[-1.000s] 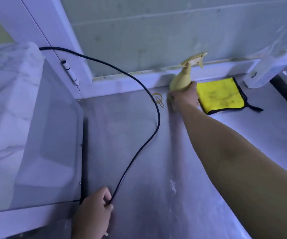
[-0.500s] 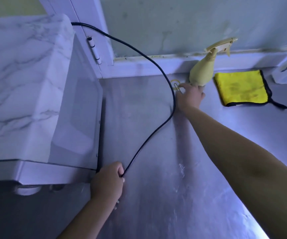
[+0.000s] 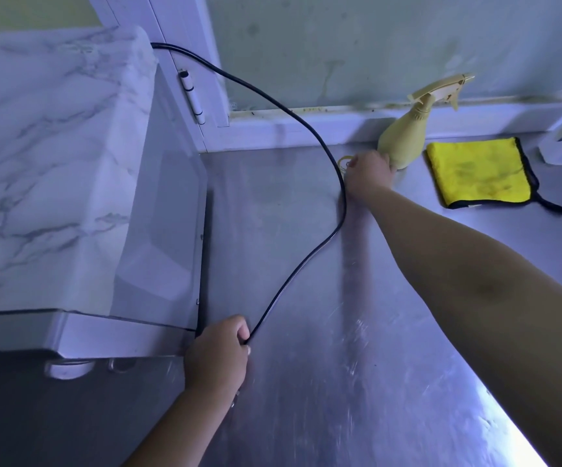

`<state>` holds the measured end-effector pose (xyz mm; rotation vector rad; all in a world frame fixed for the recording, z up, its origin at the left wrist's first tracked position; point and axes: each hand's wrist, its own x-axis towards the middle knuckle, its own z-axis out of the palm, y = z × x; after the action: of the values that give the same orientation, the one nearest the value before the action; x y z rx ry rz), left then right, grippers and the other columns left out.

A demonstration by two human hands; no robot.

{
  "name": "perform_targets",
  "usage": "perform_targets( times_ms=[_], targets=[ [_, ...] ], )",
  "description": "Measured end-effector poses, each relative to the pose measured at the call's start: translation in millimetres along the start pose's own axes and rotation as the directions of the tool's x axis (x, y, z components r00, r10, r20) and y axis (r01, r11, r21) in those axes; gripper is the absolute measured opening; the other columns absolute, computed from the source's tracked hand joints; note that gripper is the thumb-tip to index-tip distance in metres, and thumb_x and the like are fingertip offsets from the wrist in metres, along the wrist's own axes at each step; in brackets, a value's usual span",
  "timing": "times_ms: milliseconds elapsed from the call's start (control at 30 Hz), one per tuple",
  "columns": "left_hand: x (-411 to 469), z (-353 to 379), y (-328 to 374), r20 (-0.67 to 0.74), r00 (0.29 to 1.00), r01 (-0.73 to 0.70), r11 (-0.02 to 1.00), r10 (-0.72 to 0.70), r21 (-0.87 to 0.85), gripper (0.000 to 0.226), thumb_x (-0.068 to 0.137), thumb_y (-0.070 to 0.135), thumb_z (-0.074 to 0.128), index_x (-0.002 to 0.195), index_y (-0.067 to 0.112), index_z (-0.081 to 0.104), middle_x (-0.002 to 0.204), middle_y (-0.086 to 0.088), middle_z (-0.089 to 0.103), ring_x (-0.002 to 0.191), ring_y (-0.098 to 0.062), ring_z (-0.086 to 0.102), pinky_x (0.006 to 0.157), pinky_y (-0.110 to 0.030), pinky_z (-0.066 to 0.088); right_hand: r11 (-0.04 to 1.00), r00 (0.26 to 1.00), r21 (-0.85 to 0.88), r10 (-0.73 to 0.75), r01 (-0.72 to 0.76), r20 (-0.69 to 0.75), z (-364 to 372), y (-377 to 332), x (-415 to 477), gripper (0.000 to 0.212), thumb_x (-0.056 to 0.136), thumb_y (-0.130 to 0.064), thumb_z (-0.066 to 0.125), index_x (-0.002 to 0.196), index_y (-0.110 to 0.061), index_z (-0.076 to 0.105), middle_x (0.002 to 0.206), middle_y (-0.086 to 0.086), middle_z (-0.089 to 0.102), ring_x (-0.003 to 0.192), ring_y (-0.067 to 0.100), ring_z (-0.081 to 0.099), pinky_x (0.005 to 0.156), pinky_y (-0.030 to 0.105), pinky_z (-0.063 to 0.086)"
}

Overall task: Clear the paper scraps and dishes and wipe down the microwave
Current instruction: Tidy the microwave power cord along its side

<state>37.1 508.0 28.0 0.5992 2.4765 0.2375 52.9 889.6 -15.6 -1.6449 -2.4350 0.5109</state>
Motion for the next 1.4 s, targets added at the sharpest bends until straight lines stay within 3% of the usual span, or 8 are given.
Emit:
perform_targets(
  times_ms=[133, 367, 500, 667, 900, 1167, 1300, 1400],
  targets=[
    [2, 2, -1, 0.0, 1.0, -0.012, 1.0, 0.012, 0.016, 0.016, 0.088, 0.015, 0.066, 0.078, 0.02, 0.053, 0.076, 0.007, 0.064, 0.068, -0.016, 0.061, 0.044, -0.023, 0.038, 0.996, 1.0, 0.087, 0.013, -0.011, -0.02, -3, 4, 1, 0.024, 0.096, -0.016, 0.048, 0.114, -0.014, 0.064, 0.125, 0.009, 0.057, 0.124, 0.032, 0.043, 0.102, 0.043, 0.03],
    [2, 2, -1, -0.001, 1.0, -0.013, 1.0, 0.013, 0.005, 0.018, 0.087, 0.016, 0.067, 0.077, 0.022, 0.053, 0.074, 0.007, 0.064, 0.065, -0.015, 0.061, 0.044, -0.023, 0.038, 0.958, 0.998, 0.282, 0.056, -0.055, 0.004, -13, 12, -11, 0.015, 0.094, -0.018, 0.055, 0.105, -0.016, 0.066, 0.1, 0.002, 0.063, 0.122, 0.026, 0.044, 0.107, 0.039, 0.031],
    [0, 0, 0, -0.008, 1.0, -0.02, 1.0, 0.02, 0.014, 0.017, 0.088, 0.017, 0.067, 0.077, 0.022, 0.055, 0.073, 0.008, 0.064, 0.06, -0.011, 0.06, 0.042, -0.022, 0.035, 0.944, 0.998, 0.324, 0.07, -0.067, 0.004, -20, 15, -22, 0.017, 0.092, -0.013, 0.053, 0.103, -0.015, 0.065, 0.099, 0.005, 0.064, 0.112, 0.027, 0.05, 0.096, 0.036, 0.041],
    [0, -2, 1, 0.001, 0.999, -0.041, 0.999, 0.041, 0.024, 0.017, 0.088, 0.017, 0.068, 0.078, 0.023, 0.055, 0.079, 0.008, 0.064, 0.068, -0.014, 0.061, 0.049, -0.023, 0.041, 0.765, 0.984, 0.619, 0.157, -0.179, 0.09, -34, 25, -29, 0.011, 0.084, -0.005, 0.063, 0.091, -0.013, 0.064, 0.082, 0.0, 0.062, 0.08, 0.02, 0.056, 0.06, 0.024, 0.044],
    [4, 1, -3, 0.0, 0.998, -0.066, 0.998, 0.066, 0.013, 0.016, 0.086, 0.015, 0.07, 0.078, 0.02, 0.056, 0.08, 0.006, 0.065, 0.074, -0.02, 0.063, 0.059, -0.027, 0.044, 0.746, 0.965, 0.615, 0.235, -0.256, 0.117, -40, 40, -33, 0.023, 0.076, -0.007, 0.074, 0.099, -0.013, 0.073, 0.088, 0.01, 0.073, 0.06, 0.012, 0.061, 0.064, 0.025, 0.048],
    [10, 5, -5, 0.003, 0.996, -0.09, 0.995, 0.09, 0.034, 0.015, 0.085, 0.015, 0.07, 0.08, 0.02, 0.057, 0.082, 0.006, 0.064, 0.077, -0.02, 0.062, 0.063, -0.028, 0.046, 0.681, 0.939, 0.668, 0.337, -0.298, 0.076, -46, 49, -53, 0.022, 0.079, -0.007, 0.066, 0.099, -0.013, 0.071, 0.083, 0.004, 0.069, 0.071, 0.019, 0.062, 0.069, 0.034, 0.05],
    [5, 6, -6, -0.004, 0.998, -0.064, 0.997, 0.064, 0.038, 0.02, 0.088, 0.015, 0.068, 0.077, 0.023, 0.053, 0.075, 0.006, 0.063, 0.06, -0.016, 0.061, 0.041, -0.022, 0.037, 0.525, 0.921, 0.787, 0.367, -0.323, 0.133, -52, 38, -108, 0.024, 0.081, -0.003, 0.066, 0.102, -0.013, 0.071, 0.083, 0.004, 0.066, 0.069, 0.016, 0.057, 0.068, 0.031, 0.048],
    [4, 3, -5, 0.032, 0.997, -0.065, 0.996, 0.067, -0.057, 0.027, 0.088, 0.006, 0.061, 0.07, 0.023, 0.051, 0.072, -0.001, 0.06, 0.053, -0.028, 0.067, 0.028, -0.023, 0.036, 0.244, 0.882, 0.87, 0.32, -0.429, 0.345, -60, 24, -184, 0.013, 0.087, -0.002, 0.067, 0.096, -0.01, 0.071, 0.08, 0.005, 0.066, 0.07, 0.016, 0.059, 0.071, 0.029, 0.051]
  ],
)
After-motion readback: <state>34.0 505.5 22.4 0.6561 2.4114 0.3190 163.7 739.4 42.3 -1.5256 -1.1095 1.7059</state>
